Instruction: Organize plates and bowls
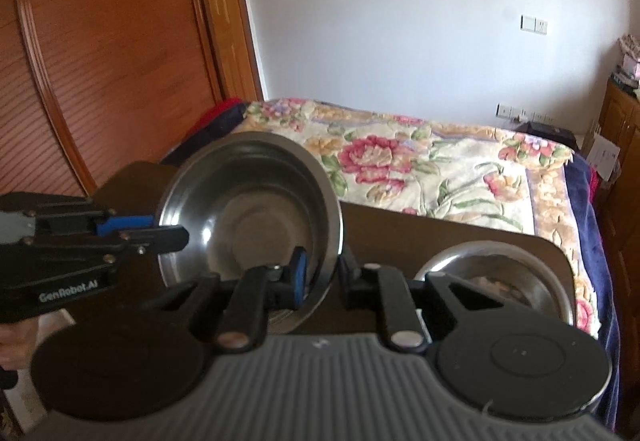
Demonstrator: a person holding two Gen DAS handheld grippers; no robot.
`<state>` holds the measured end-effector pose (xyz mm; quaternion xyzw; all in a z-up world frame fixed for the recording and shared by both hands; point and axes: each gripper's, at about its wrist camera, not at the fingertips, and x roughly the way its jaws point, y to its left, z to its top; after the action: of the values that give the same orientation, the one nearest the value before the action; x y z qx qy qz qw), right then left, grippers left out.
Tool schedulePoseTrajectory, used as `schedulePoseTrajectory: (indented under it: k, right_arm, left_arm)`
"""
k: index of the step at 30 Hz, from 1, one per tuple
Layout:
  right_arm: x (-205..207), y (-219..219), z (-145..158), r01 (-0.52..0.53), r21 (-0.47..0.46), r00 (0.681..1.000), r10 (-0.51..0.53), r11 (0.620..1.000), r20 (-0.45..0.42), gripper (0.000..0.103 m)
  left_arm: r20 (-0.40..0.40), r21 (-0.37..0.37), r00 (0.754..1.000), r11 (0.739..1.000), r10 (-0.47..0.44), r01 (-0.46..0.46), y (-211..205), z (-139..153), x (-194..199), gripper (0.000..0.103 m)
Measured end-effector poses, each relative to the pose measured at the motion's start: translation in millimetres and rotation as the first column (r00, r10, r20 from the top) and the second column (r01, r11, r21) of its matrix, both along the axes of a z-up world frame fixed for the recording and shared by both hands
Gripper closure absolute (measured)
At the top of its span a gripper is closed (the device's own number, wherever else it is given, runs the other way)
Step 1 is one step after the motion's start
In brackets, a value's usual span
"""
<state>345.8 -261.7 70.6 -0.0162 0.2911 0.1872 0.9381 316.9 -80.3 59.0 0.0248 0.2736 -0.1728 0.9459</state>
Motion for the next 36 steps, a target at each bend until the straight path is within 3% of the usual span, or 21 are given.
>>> schedulePoseTrajectory:
  k: [18, 36]
  right_arm:
    - [-90.4, -8.3, 22.3, 0.007, 0.037, 0.995, -0.011, 0.999, 0.099, 0.086]
    - [-147.0, -14.8, -11.9, 0.014, 0.041, 0.997, -0.017, 0.999, 0.07, 0.086]
  left_arm:
    - [0.118, -0.013, 0.991, 0.998, -0.058, 0.06, 2.7, 33.0, -109.1, 0.066]
    - [0.077, -0.051, 0.992, 0.994, -0.097, 0.101, 5.8, -5.3, -168.2, 0.066]
